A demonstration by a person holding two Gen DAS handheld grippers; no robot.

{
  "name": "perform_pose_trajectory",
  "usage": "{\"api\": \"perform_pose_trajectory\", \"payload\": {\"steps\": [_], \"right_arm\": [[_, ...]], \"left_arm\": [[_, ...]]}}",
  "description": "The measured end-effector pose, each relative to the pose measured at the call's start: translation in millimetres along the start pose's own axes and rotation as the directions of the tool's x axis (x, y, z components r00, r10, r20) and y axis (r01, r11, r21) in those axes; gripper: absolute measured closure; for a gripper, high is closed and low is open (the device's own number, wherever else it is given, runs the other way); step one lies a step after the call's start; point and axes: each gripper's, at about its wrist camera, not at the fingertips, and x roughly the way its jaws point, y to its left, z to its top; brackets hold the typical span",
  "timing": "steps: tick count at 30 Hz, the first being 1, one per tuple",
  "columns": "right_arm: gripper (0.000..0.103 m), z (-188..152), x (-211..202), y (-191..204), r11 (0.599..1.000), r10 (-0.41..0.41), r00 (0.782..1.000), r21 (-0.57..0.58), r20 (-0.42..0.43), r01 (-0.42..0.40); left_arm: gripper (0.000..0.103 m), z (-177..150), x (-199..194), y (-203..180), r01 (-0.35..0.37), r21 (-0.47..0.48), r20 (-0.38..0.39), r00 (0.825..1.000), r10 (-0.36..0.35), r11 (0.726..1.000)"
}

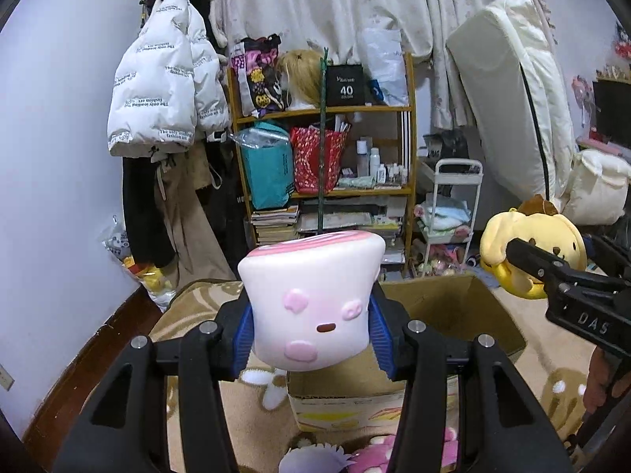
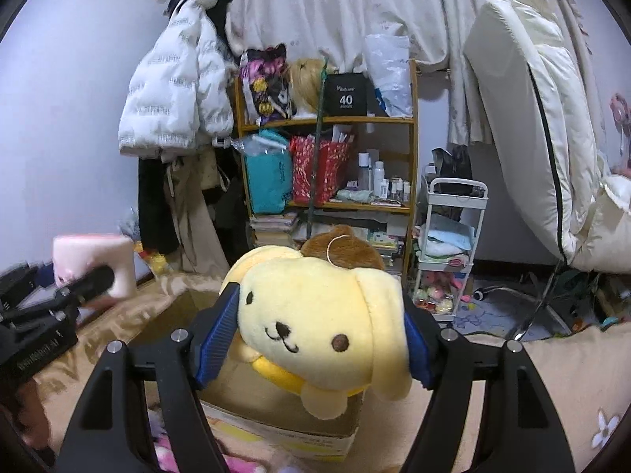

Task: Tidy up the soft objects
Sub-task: 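Lift marshmallow plush with left tool while right tool lifts dog plush over box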

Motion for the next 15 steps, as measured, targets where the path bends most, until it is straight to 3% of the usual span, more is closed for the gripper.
{"api": "perform_pose_trajectory", "payload": {"steps": [9, 15], "right_arm": [[0.026, -18, 26, -8, 1.0, 0.002, 0.998, -0.018, -0.056, -0.003], [0.025, -23, 38, -13, 1.0, 0.02, 0.997, 0.018, -0.079, -0.019]], "left_arm": [[0.054, -17, 37, -9, 0.032, 0.006, -0.102, 0.994, -0.031, 0.999], [0.054, -25, 52, -14, 0.034, 0.021, -0.126, 0.992, -0.031, 0.999]]}}
